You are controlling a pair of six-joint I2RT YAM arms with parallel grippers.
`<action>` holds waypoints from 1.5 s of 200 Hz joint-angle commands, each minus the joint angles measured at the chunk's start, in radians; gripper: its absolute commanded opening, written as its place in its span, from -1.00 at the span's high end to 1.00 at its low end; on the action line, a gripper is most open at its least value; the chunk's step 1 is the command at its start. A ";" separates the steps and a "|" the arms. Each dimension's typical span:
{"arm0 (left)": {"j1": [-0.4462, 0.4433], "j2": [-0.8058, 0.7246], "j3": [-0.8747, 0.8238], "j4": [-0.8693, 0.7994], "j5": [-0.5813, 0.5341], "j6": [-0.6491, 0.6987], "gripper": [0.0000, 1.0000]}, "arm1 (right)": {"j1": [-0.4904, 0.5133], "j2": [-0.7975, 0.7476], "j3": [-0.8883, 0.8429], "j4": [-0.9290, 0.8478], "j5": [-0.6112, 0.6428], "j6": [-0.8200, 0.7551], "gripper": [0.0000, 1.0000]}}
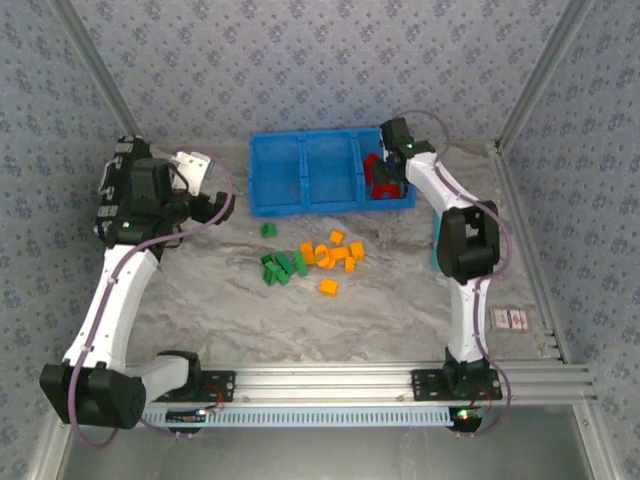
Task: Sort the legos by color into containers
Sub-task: Place the lego in the container, then pick up the lego from the center of the table.
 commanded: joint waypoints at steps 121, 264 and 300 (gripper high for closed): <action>0.005 -0.118 -0.012 0.034 0.044 -0.021 -1.00 | 0.216 -0.347 -0.635 0.229 -0.065 0.267 -0.60; 0.005 -0.125 -0.015 0.033 0.031 -0.013 -1.00 | 0.268 -0.239 -0.700 0.245 -0.052 0.322 -0.43; 0.005 -0.125 -0.015 0.032 0.031 -0.013 -1.00 | 0.269 -0.236 -0.717 0.242 -0.050 0.327 -0.08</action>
